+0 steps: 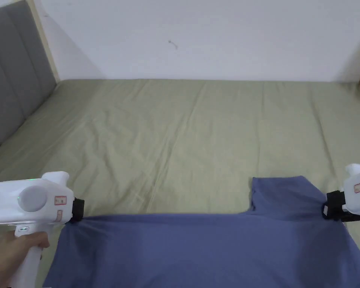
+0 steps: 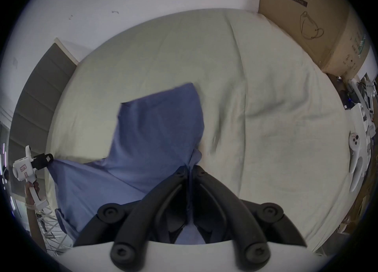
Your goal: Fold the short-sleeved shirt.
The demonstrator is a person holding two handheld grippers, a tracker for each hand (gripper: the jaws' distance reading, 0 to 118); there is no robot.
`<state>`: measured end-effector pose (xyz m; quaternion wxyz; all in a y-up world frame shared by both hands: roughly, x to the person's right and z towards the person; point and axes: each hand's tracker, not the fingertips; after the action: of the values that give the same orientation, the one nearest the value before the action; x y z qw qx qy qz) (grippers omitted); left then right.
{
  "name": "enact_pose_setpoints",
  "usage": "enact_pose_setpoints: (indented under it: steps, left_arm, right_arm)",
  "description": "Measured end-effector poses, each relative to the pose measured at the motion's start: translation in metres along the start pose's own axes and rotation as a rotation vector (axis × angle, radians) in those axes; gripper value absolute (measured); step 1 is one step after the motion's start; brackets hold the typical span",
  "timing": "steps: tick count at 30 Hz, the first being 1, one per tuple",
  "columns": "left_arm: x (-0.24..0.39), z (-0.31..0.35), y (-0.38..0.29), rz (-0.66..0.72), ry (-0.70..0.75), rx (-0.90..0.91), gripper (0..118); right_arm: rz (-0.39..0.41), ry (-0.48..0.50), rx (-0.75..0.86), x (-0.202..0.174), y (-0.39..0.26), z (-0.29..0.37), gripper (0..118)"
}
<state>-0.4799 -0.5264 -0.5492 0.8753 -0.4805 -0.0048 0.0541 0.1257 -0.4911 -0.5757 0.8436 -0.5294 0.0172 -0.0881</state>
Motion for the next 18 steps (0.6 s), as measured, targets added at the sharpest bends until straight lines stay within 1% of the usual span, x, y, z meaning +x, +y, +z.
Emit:
enact_pose_setpoints:
  steps: [4,5,7,11,12,14,15,16,18]
  left_arm:
    - [0.002,0.063,-0.02,-0.053,-0.008,0.074,3]
    - [-0.001,0.078,-0.027,-0.059,-0.024,0.095,3]
    - [-0.006,0.109,-0.047,-0.049,-0.037,0.107,3]
    - [-0.011,0.158,-0.098,-0.075,-0.046,0.114,3]
    - [-0.012,0.167,-0.116,-0.074,-0.035,0.118,3]
    - [-0.013,0.169,-0.144,-0.074,-0.018,0.067,3]
    - [-0.014,0.167,-0.16,-0.076,-0.003,0.041,3]
    - [-0.014,0.166,-0.175,-0.078,0.0,0.013,3]
    - [-0.013,0.161,-0.201,-0.066,-0.001,-0.01,3]
  right_arm:
    - [0.01,0.026,0.045,0.009,-0.02,0.051,3]
    - [0.029,0.039,0.066,0.011,-0.028,0.064,3]
    - [0.037,0.041,0.081,0.015,-0.051,0.094,3]
    - [0.063,0.087,0.098,0.028,-0.112,0.137,3]
    - [0.073,0.123,0.1,0.031,-0.133,0.143,3]
    - [0.028,0.126,0.058,0.038,-0.172,0.145,3]
    - [0.032,0.126,0.037,0.041,-0.19,0.145,3]
    - [0.015,0.103,0.009,0.042,-0.213,0.142,3]
    - [0.001,0.105,-0.009,0.05,-0.248,0.136,3]
